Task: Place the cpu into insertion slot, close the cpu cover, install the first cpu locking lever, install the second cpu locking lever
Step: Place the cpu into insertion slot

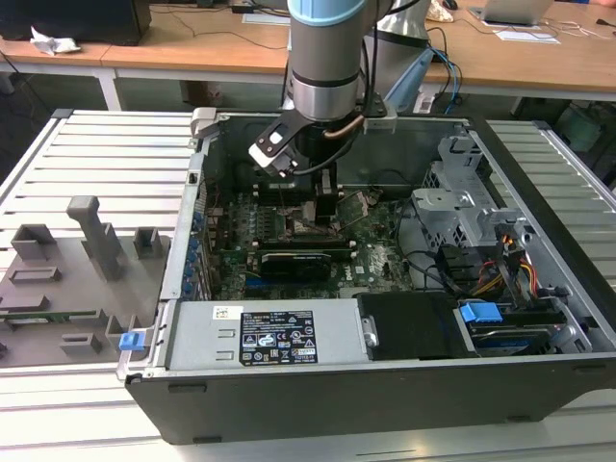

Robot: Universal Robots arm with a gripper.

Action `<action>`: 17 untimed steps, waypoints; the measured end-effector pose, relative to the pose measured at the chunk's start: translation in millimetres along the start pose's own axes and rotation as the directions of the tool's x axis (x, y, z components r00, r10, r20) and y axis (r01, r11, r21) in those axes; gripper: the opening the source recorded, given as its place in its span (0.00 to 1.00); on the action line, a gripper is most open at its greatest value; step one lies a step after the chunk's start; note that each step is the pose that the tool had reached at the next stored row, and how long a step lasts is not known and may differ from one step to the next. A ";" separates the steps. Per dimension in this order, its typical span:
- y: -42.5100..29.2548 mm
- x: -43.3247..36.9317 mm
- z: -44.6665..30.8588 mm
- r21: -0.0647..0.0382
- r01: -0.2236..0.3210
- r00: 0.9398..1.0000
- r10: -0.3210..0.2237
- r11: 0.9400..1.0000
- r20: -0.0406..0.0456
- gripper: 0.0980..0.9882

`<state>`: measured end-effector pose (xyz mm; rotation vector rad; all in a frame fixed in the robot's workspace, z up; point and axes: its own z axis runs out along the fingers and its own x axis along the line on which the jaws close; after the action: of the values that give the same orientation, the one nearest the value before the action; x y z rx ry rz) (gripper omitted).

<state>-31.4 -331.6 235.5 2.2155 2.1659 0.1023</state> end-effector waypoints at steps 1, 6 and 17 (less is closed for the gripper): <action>-0.3 0.0 0.2 0.000 0.000 1.000 0.000 1.000 0.000 0.48; -1.1 0.0 1.2 0.000 0.012 1.000 -0.012 1.000 -0.001 0.48; -1.2 0.0 2.3 0.000 0.024 1.000 -0.024 1.000 -0.002 0.48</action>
<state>-32.4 -331.6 233.1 2.1901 2.1929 0.1032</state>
